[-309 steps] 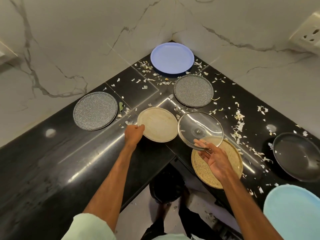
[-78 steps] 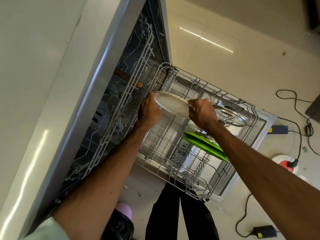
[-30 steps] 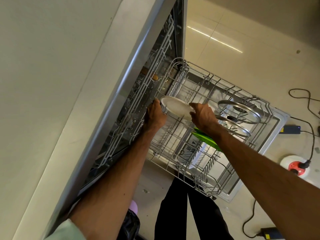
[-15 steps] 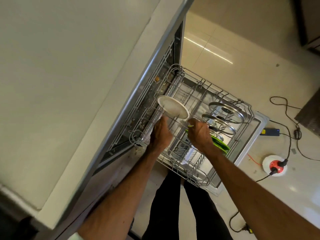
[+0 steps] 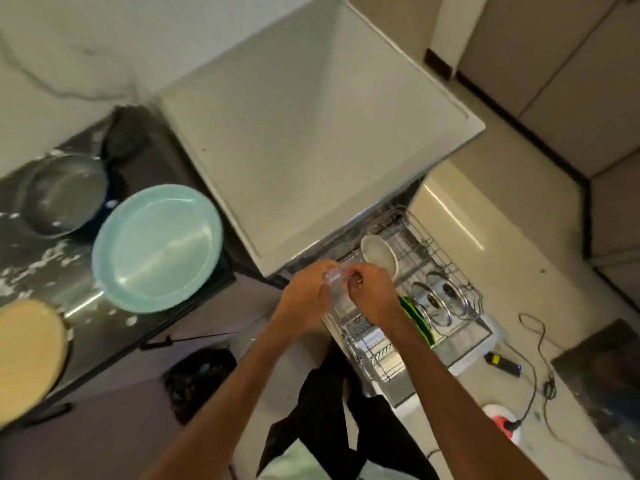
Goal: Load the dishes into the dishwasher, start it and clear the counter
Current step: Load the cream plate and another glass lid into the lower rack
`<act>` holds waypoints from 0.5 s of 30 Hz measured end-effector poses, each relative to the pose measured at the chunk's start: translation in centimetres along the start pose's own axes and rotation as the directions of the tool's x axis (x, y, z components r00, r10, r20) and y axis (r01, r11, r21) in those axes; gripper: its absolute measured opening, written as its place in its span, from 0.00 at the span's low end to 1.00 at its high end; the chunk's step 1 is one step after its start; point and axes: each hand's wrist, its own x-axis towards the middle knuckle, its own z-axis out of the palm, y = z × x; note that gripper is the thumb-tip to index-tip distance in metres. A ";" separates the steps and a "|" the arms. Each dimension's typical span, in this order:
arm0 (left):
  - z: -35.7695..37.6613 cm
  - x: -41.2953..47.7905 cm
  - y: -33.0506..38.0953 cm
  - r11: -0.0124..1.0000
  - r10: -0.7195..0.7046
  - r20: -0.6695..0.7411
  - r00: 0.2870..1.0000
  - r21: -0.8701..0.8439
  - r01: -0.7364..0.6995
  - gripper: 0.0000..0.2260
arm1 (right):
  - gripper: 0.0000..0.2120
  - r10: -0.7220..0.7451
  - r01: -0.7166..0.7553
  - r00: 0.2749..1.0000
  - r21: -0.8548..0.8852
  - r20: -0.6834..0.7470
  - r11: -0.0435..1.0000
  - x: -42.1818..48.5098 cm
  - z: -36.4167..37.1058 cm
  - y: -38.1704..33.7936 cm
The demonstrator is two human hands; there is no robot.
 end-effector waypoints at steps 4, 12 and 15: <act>-7.3 -8.1 -2.4 0.994 -0.107 -0.186 0.977 -0.031 0.103 0.18 | 0.09 -0.153 0.167 0.973 -0.072 0.171 0.983 -3.4 0.7 -8.0; -16.5 -25.3 -8.8 0.907 -0.419 -0.498 0.759 -0.260 0.330 0.13 | 0.11 -0.382 0.433 0.825 -0.032 0.416 0.901 -8.8 7.6 -22.8; -18.3 -30.8 -11.7 0.871 -0.491 -0.552 0.674 -0.329 0.366 0.12 | 0.10 -0.426 0.499 0.748 -0.009 0.509 0.867 -11.2 11.4 -27.3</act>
